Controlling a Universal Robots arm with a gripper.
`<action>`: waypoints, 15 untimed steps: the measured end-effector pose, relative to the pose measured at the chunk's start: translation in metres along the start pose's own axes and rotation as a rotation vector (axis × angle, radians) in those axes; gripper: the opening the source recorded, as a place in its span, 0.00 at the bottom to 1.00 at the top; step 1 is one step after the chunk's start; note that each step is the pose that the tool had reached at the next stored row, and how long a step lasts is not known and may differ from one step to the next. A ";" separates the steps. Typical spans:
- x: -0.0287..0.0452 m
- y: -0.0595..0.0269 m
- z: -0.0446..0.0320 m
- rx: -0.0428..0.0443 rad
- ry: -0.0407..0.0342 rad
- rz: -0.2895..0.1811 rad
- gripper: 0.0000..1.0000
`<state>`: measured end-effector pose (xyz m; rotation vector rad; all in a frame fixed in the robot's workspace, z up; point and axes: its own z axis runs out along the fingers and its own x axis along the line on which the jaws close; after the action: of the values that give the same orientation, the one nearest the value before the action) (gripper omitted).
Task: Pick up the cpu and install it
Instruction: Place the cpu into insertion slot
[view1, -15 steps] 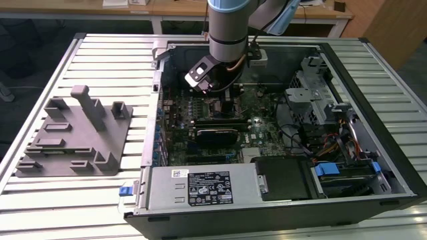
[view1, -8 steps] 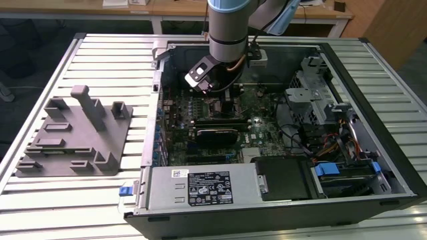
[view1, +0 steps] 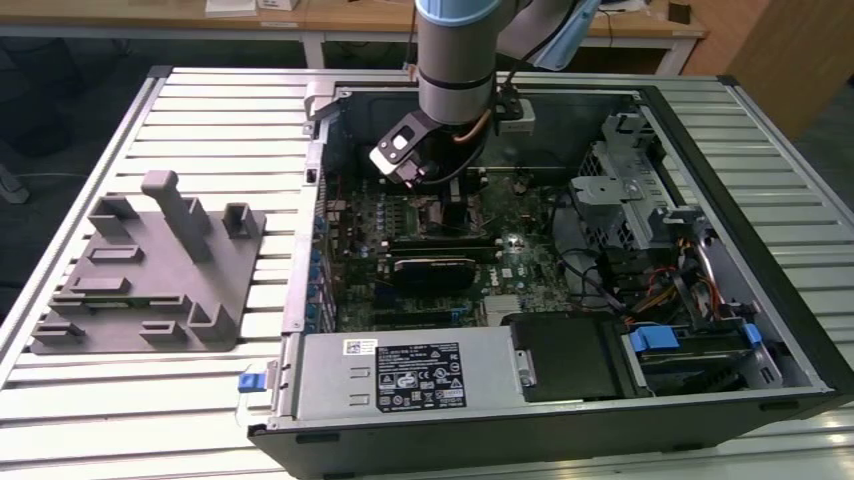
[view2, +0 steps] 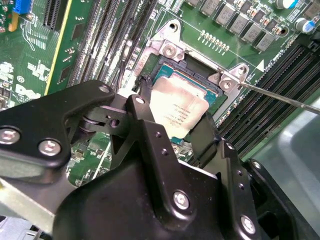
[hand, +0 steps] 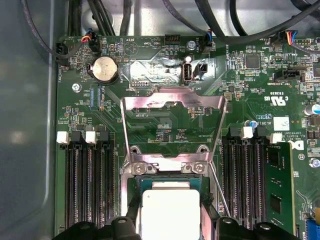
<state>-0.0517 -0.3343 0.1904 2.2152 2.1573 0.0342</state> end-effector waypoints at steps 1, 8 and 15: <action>0.0001 0.0000 0.0001 -0.0002 0.0004 0.000 0.55; -0.0001 -0.0001 -0.0010 0.0005 0.0023 0.000 0.62; -0.0001 0.0001 -0.0030 0.0005 0.0034 0.000 0.62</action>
<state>-0.0518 -0.3344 0.1934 2.2173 2.1591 0.0375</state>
